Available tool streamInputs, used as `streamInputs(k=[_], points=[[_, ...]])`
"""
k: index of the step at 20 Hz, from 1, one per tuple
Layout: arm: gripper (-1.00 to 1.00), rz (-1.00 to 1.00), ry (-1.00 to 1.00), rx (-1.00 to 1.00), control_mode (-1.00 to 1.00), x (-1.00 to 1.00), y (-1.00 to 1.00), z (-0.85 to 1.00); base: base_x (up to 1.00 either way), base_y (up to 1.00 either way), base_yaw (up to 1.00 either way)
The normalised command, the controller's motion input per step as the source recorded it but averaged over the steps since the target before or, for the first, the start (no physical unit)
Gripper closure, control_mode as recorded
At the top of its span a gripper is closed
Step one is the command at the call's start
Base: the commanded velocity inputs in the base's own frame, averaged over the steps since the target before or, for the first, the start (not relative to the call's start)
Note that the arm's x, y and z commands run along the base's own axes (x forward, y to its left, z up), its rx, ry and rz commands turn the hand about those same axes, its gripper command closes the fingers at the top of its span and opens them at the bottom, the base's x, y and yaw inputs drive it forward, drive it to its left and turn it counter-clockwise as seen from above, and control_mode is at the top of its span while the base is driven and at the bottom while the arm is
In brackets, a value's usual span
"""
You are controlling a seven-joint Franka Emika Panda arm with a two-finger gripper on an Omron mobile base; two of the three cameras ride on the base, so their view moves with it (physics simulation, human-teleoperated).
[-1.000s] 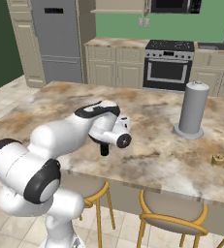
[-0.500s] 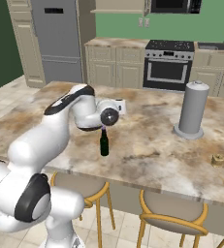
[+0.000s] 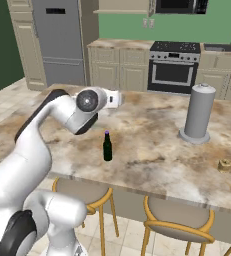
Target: Get the candle and the beer from the cabinet and move them to the dining counter.
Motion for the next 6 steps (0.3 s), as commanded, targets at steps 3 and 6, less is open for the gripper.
streamInputs(k=[3, 6], points=[[-1.00, -0.14, 0.06, 0.00, -1.00, -0.98, -0.13, 0.49, 0.00, 0.00, 0.00], [-1.00, -0.14, 0.08, 0.00, -1.00, -0.95, -0.08, 0.51, 0.00, 0.00, 0.00]])
